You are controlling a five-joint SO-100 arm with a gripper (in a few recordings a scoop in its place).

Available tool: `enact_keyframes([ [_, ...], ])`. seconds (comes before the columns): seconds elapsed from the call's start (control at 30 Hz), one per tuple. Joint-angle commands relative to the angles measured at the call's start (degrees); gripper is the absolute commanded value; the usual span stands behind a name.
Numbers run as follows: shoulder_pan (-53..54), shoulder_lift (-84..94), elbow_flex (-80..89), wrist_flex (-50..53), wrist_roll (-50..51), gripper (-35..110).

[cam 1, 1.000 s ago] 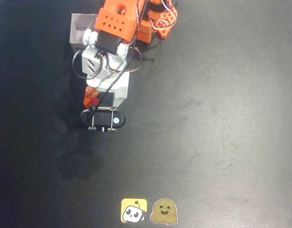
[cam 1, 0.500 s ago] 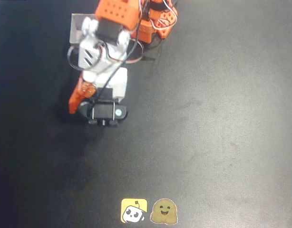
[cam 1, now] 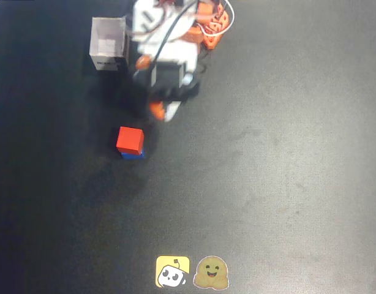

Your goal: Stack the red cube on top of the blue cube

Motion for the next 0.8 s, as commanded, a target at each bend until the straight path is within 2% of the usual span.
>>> enact_keyframes([
  [0.0,-1.2,19.2,10.1,3.0,1.5,0],
  [0.23,-4.0,21.4,13.4,4.6,4.8,0],
  [0.5,-4.0,21.4,25.0,-4.2,5.9,0],
  [0.77,-3.0,21.4,25.0,8.3,5.7,0],
])
